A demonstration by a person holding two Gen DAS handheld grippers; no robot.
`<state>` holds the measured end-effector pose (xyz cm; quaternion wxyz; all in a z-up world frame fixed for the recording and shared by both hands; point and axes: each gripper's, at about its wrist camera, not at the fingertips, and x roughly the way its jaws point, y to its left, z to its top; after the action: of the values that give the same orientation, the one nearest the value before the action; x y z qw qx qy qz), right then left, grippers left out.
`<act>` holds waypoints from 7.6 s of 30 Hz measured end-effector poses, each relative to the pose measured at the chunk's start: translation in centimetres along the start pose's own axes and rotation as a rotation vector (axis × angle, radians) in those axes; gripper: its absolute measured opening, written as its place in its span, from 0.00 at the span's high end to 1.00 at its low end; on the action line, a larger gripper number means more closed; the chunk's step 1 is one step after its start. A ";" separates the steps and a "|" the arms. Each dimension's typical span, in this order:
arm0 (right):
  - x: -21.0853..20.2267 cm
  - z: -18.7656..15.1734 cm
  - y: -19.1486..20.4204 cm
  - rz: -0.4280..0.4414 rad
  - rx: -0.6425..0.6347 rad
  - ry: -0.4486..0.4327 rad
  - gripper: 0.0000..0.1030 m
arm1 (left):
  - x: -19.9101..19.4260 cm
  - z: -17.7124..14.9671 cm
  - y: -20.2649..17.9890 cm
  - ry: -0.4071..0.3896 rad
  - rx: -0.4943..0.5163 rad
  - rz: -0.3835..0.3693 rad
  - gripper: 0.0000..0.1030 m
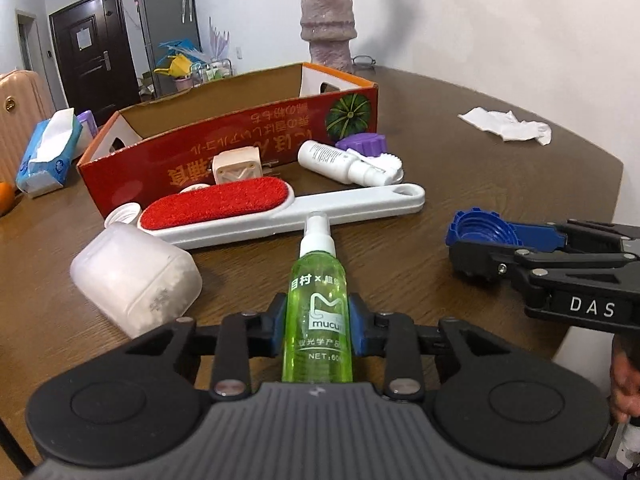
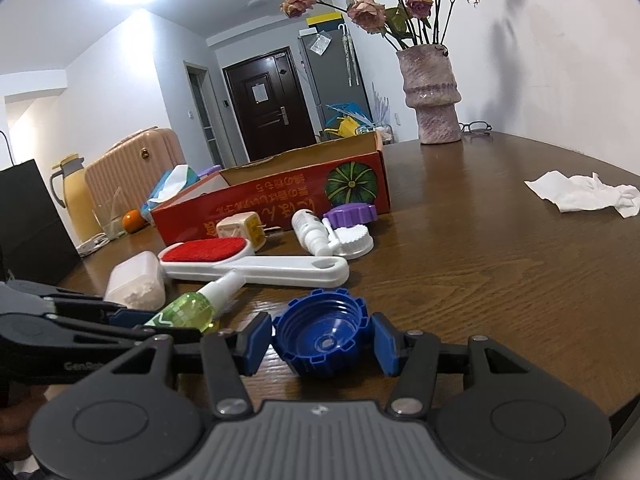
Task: Organize rigid objects
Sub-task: 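Grasp the green spray bottle upright with the left gripper, then carry the spray bottle and blue cap into the cardboard box and release both, then withdraw both tools from the box back over the table, then grasp the white plastic container with the right gripper, then lift the white container into the cardboard box and open the right gripper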
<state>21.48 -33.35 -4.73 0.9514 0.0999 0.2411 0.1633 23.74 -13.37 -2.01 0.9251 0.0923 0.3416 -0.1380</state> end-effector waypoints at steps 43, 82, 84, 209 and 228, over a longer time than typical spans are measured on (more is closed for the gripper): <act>34.5 25.6 -1.2 -0.092 -0.221 0.236 0.12 | 20.3 21.0 24.0 0.102 -0.223 0.141 0.41; 9.4 23.0 5.7 -0.048 -0.275 -0.001 0.05 | -7.8 13.8 17.3 -0.340 -0.175 0.263 0.00; 7.5 20.9 6.3 -0.064 -0.283 -0.028 0.04 | -8.9 11.4 16.6 -0.365 -0.190 0.256 0.00; 23.8 25.3 0.6 0.230 0.251 0.006 0.77 | 13.8 21.6 21.8 -0.066 -0.638 -0.319 0.68; 31.7 24.0 0.7 0.094 0.126 0.130 0.39 | 18.0 21.0 24.6 -0.035 -0.569 -0.106 0.37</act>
<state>59.37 -23.99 2.67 0.9169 0.1599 0.3072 0.1984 57.47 0.81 3.78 0.9112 -0.1911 0.3547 -0.0863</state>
